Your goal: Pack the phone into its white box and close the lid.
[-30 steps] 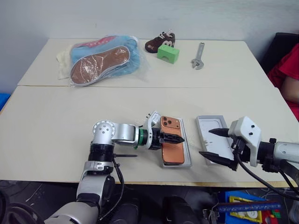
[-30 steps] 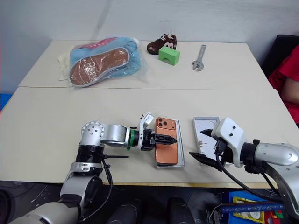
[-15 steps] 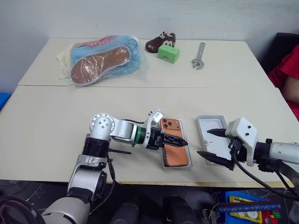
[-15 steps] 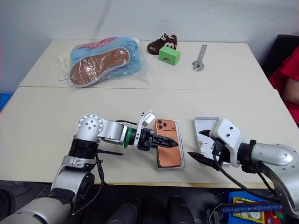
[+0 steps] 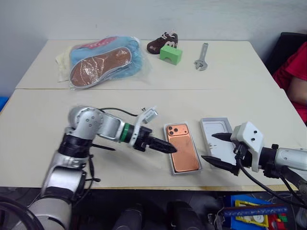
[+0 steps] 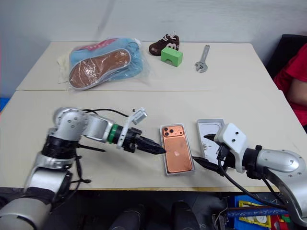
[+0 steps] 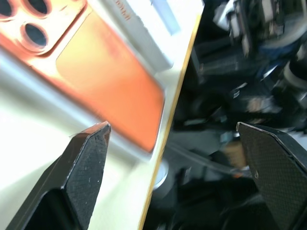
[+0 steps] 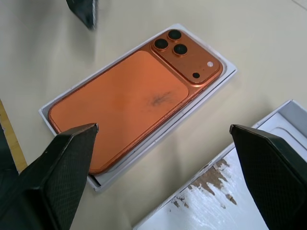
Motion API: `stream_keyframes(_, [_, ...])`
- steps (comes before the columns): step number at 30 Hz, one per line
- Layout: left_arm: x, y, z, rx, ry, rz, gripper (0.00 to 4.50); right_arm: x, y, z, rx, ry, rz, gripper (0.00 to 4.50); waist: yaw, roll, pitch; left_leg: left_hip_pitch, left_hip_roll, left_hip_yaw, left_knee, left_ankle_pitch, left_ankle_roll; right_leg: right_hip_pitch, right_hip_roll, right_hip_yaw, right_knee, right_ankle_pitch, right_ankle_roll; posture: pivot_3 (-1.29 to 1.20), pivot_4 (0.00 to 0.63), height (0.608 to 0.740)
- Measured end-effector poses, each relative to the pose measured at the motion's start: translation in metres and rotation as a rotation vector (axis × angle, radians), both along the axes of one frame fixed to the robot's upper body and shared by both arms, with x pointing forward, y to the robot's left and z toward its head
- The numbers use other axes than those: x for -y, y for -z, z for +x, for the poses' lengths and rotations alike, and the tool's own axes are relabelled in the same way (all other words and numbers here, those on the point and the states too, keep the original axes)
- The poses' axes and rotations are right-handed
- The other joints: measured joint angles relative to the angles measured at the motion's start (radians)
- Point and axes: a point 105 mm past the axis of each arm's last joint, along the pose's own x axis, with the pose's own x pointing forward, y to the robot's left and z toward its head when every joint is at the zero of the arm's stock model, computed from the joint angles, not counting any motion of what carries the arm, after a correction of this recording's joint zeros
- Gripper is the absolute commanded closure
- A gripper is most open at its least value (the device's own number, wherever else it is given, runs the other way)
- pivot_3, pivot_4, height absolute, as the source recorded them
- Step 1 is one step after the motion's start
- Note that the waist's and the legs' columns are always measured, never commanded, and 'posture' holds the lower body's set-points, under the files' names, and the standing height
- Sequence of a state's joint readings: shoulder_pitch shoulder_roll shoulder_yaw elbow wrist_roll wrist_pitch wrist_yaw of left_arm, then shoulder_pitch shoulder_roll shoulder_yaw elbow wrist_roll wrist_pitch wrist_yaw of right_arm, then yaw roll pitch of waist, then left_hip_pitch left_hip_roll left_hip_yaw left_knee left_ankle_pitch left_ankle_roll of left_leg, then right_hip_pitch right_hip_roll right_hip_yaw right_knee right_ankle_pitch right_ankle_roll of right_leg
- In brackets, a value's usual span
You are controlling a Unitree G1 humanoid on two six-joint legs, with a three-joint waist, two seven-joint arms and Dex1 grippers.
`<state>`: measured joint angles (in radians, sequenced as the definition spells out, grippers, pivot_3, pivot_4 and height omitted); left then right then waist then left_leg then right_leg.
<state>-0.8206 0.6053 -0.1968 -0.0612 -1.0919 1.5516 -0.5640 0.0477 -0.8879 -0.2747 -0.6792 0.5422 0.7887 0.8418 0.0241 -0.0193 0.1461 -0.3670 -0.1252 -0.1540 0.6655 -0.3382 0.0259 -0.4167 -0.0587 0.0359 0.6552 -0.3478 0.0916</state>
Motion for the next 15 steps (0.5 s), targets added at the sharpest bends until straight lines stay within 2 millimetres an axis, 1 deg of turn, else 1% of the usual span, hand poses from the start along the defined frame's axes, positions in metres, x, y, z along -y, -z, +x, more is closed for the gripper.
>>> stream_keyframes(2, [-0.016,0.005,-0.003,0.143,0.03,0.024,0.06,0.001,0.002,0.001,-0.018,0.031,-0.001,0.0,-0.001,0.002,0.001,0.0,0.0,0.0,-0.001,0.0,0.0,0.001,0.0,0.0,-0.001,0.0,0.0,0.0,0.15,0.74])
stream_keyframes(3, [-0.019,0.006,-0.003,0.184,0.043,0.021,0.06,0.002,0.004,0.002,-0.027,0.049,-0.003,0.0,0.001,0.003,0.002,0.0,0.0,0.0,-0.001,0.0,0.0,0.001,0.0,0.0,-0.001,0.0,0.0,0.0,0.15,0.74])
stream_keyframes(4, [-0.024,0.009,-0.003,0.262,0.064,0.02,0.06,0.003,0.005,0.005,-0.039,0.079,-0.004,0.0,0.003,0.004,0.002,0.0,0.0,0.0,0.0,0.0,0.0,0.001,0.0,0.0,-0.002,0.0,0.0,0.0,0.15,0.74])
stream_keyframes(6, [-0.027,0.009,0.003,0.428,0.093,-0.014,0.06,0.004,0.008,0.011,-0.052,0.15,-0.003,0.0,0.005,0.004,0.003,0.0,0.0,0.0,0.0,0.0,0.0,0.002,-0.001,0.0,-0.002,0.0,0.0,0.0,0.15,0.74])
stream_keyframes(7, [-0.029,0.009,0.008,0.57,0.118,-0.038,0.06,0.003,0.01,0.016,-0.057,0.212,0.006,0.0,0.007,0.004,0.003,0.0,0.0,0.0,0.0,0.0,0.0,0.002,-0.001,-0.001,-0.003,0.0,0.0,0.0,0.15,0.74])
stream_keyframes(8, [-0.029,0.009,0.008,0.609,0.13,-0.044,0.06,0.004,0.011,0.018,-0.062,0.232,0.006,0.0,0.008,0.004,0.003,-0.001,0.0,-0.001,0.0,0.0,0.0,0.002,-0.001,-0.001,-0.003,0.0,0.0,0.0,0.15,0.74])
stream_keyframes(9, [-0.031,0.007,0.009,0.686,0.153,-0.067,0.06,0.003,0.014,0.021,-0.073,0.27,0.007,0.0,0.009,0.005,0.003,0.0,0.0,-0.001,-0.001,0.0,0.0,0.002,-0.001,-0.001,-0.004,0.0,0.0,0.0,0.15,0.74])
stream_keyframes(11, [-0.03,0.003,0.004,0.782,0.208,-0.135,0.06,0.002,0.019,0.027,-0.088,0.346,0.029,0.0,0.011,0.005,0.003,-0.001,0.0,-0.001,-0.001,0.0,0.001,0.001,-0.001,-0.001,-0.004,0.0,0.0,0.0,0.15,0.74])
stream_keyframes(14, [-0.031,-0.003,-0.002,0.86,0.267,-0.209,0.0,0.005,0.025,0.034,-0.096,0.447,0.042,0.6,0.014,0.005,0.003,-0.001,0.0,-0.001,-0.001,-0.001,0.001,0.001,-0.001,-0.001,-0.004,0.0,0.0,0.0,0.15,0.74])
stream_keyframes(15, [-0.033,-0.004,-0.003,0.883,0.273,-0.223,0.0,0.009,0.028,0.037,-0.103,0.488,0.043,0.96,0.014,0.005,0.003,-0.001,0.0,-0.001,-0.001,-0.001,0.002,0.001,-0.001,-0.001,-0.004,0.0,0.0,0.0,0.15,0.74])
